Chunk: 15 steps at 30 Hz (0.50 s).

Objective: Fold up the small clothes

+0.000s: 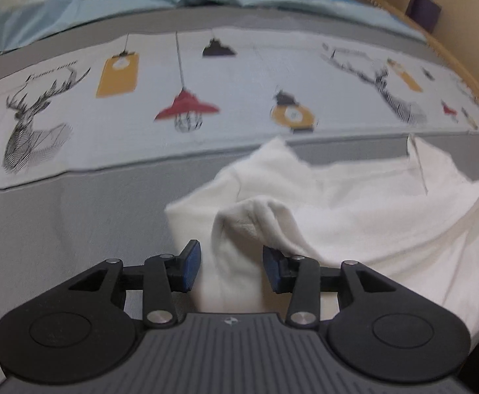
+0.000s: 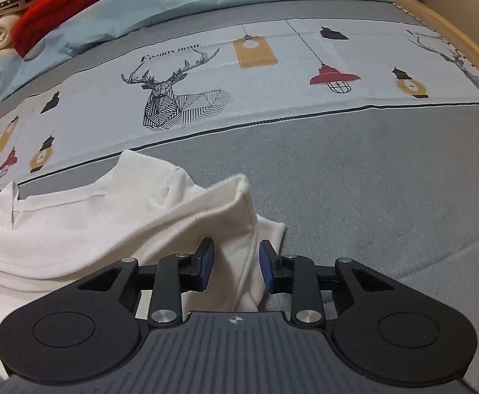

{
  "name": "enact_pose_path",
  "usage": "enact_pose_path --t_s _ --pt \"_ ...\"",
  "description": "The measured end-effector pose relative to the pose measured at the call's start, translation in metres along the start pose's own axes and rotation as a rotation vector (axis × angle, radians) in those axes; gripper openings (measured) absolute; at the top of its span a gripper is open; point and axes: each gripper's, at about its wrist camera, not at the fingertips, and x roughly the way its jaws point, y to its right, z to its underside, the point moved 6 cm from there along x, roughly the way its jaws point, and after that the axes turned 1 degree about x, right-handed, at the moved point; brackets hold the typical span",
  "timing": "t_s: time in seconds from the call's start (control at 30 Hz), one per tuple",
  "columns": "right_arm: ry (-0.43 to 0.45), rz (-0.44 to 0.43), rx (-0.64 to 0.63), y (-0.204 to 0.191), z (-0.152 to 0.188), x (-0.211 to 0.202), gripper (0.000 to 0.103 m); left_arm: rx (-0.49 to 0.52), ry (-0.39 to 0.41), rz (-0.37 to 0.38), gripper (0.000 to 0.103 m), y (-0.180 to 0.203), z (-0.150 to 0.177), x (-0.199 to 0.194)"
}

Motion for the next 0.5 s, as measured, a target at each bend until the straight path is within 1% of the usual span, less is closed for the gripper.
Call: enact_pose_path --t_s 0.17,0.27,0.37,0.4,0.43,0.47,0.5 --pt "0.013 0.003 0.025 0.001 -0.009 0.01 0.032 -0.009 0.049 0.017 0.046 0.002 -0.018 0.011" --pt "0.018 -0.001 0.034 -0.001 -0.014 0.015 0.032 -0.004 0.052 0.006 0.046 0.001 -0.024 0.017" --pt "0.025 -0.006 0.036 -0.004 -0.019 0.02 0.031 0.0 0.054 0.01 0.046 0.0 -0.025 0.021" --pt "0.022 -0.003 0.035 -0.005 -0.02 0.022 0.031 0.005 0.057 0.011 0.044 0.0 -0.026 0.022" --pt "0.023 0.001 0.035 -0.006 -0.021 0.023 0.026 0.01 0.057 0.01 0.042 0.0 -0.026 0.023" --pt "0.027 0.001 0.037 -0.007 -0.022 0.024 0.02 0.014 0.055 0.01 0.031 -0.001 -0.026 0.024" --pt "0.032 -0.001 0.037 -0.008 -0.024 0.025 0.012 0.019 0.053 0.01 0.016 -0.001 -0.026 0.025"
